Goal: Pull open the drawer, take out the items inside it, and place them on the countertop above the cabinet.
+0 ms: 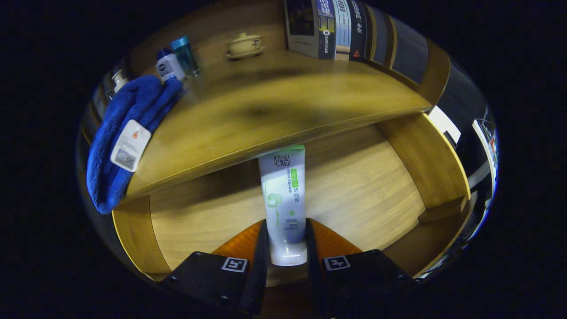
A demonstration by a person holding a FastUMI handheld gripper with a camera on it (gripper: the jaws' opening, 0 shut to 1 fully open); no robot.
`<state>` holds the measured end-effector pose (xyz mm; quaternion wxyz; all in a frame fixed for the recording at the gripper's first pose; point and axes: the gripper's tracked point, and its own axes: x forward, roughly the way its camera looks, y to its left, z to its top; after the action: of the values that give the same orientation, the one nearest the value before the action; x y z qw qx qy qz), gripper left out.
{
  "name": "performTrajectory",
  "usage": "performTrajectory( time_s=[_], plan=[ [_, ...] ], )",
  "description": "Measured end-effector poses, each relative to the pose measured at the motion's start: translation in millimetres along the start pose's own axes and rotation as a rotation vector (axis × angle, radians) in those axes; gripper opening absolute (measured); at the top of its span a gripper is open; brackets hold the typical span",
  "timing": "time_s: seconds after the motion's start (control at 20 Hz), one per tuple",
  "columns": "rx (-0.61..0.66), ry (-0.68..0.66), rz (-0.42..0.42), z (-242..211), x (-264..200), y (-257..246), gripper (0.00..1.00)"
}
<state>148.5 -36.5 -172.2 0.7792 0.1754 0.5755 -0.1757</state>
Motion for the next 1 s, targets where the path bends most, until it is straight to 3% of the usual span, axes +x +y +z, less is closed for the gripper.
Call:
performTrajectory(
  time_s=[0.25, 0.4, 0.7, 1.0],
  plan=[
    [-0.025, -0.095, -0.005, 9.2, -36.1, -3.4, 0.48],
    [-0.030, -0.099, -0.051, -0.8, -53.2, -14.0, 0.48],
    [-0.035, -0.132, -0.060, -9.2, -78.4, -18.3, 0.49],
    [-0.091, -0.258, -0.065, 18.7, -115.1, -20.4, 0.48]
  ],
)
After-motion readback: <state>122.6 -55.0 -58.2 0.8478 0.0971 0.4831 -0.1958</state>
